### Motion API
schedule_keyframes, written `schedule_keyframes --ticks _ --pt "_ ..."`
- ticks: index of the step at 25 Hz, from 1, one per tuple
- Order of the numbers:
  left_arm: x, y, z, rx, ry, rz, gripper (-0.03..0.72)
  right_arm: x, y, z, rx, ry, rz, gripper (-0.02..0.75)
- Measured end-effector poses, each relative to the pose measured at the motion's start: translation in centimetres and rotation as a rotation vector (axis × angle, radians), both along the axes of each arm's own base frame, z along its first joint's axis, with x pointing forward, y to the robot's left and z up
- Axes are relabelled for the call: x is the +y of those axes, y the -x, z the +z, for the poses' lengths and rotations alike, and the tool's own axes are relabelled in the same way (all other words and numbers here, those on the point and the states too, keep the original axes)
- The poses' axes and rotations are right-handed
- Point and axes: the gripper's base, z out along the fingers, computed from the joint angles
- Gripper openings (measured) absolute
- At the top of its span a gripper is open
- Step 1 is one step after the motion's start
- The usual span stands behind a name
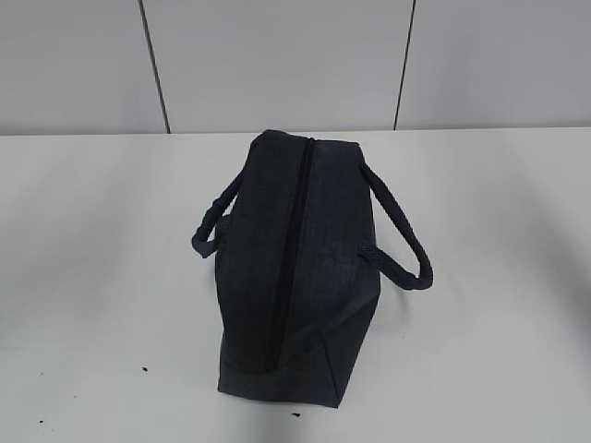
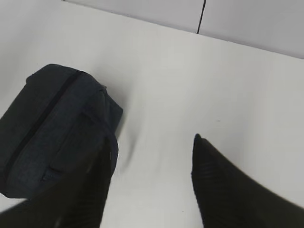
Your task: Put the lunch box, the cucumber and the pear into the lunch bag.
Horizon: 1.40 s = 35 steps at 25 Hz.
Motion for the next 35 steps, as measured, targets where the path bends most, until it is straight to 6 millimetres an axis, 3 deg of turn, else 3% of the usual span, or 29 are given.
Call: schedule_keyframes --ticks 9,14,17,21,27,35 --pt "3.7 6.0 1.6 -0.003 -0.045 0.142 0.395 -0.7 7.4 3.0 -0.166 -0.025 -0.022 0.428" --pt "5.2 9.9 2.9 -0.1 0.018 0.156 0.395 -1.1 12.4 2.8 -0.234 -0.039 -0.033 0.428" --pt "6.2 12.5 2.6 -0.146 0.05 0.163 0.395 -1.6 15.9 2.0 -0.282 -0.034 -0.052 0.428" --pt "7.2 15.0 0.3 -0.15 0.06 0.164 0.395 -2.3 19.5 -0.2 -0.316 -0.006 -0.092 0.428" --pt "7.9 16.9 -4.6 -0.103 0.038 0.164 0.395 -2.9 23.5 -5.0 -0.335 0.013 -0.114 0.428" --pt "8.0 18.1 -11.7 0.005 0.03 0.137 0.395 -3.0 24.8 -11.2 -0.275 0.022 -0.114 0.421"
